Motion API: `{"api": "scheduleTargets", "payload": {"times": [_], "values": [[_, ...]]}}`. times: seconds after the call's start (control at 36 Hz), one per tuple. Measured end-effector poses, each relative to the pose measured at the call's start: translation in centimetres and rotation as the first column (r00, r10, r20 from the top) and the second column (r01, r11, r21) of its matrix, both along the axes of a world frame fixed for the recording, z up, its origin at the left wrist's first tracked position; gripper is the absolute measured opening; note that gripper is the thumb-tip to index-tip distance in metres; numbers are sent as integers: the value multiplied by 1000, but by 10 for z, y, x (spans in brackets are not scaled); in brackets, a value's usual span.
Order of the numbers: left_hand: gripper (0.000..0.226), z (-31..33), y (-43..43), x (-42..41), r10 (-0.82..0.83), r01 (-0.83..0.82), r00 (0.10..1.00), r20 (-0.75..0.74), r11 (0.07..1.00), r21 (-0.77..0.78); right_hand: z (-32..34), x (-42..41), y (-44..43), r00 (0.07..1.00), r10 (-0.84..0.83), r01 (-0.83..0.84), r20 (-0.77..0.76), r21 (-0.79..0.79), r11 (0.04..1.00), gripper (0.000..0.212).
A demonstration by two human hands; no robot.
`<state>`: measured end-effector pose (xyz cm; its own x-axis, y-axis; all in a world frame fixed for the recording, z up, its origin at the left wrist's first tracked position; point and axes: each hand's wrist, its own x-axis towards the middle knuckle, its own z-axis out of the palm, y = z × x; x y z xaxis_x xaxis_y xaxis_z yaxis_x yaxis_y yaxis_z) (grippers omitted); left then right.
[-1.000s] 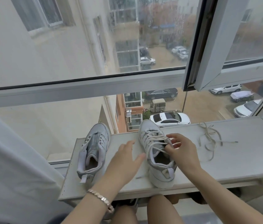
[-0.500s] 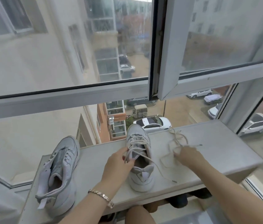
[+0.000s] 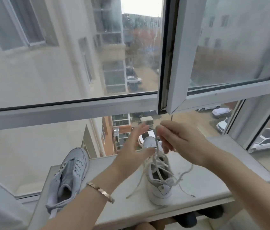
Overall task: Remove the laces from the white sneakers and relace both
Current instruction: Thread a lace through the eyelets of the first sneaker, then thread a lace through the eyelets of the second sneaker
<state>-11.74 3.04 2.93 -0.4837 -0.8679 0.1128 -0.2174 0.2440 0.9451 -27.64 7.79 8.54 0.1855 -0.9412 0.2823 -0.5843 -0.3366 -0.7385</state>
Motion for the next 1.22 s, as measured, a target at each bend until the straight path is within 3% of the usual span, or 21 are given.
{"api": "scheduleTargets", "payload": {"times": [0.06,0.14,0.28,0.36,0.5,0.58,0.67,0.75,0.81,0.86,0.94,1.08,1.22], "values": [[48,22,0,12,-90,106,979,-182,991,78,13,20,-4,992,72,-76,102,32,997,37],[13,40,3,38,-32,49,972,-232,996,68,23,42,-18,969,43,-59,244,58,997,37],[26,31,-6,105,273,-241,930,-246,958,153,11,54,-39,964,-149,150,218,13,989,43],[33,21,-15,149,467,-369,840,-276,865,340,-10,54,-45,948,-285,289,140,-13,957,48],[36,3,-21,198,700,-540,690,-186,668,512,-35,43,-57,844,-531,534,78,-18,846,47],[35,3,-18,199,680,-524,712,-175,680,513,-41,48,-57,836,-513,525,-196,8,851,47],[36,11,-12,182,568,-478,813,-128,776,412,-42,70,-52,818,-382,418,-430,-10,908,18],[36,19,-3,157,385,-353,921,-65,892,281,-45,97,-42,924,-92,83,-371,-39,996,71],[32,23,2,140,271,-258,962,-30,940,225,-42,118,-32,958,133,-147,-253,-36,988,84],[30,26,3,127,183,-184,983,20,965,189,-44,134,-29,952,278,-277,-126,29,961,84],[38,27,2,120,171,-183,979,109,976,116,-43,142,-29,970,244,-245,17,72,967,61],[16,20,-2,146,226,-239,961,158,969,64,-49,116,-32,996,48,-48,-72,-8,999,5],[32,4,1,151,240,-257,942,234,965,46,-54,104,-32,976,19,-1,-215,83,997,21]]}}
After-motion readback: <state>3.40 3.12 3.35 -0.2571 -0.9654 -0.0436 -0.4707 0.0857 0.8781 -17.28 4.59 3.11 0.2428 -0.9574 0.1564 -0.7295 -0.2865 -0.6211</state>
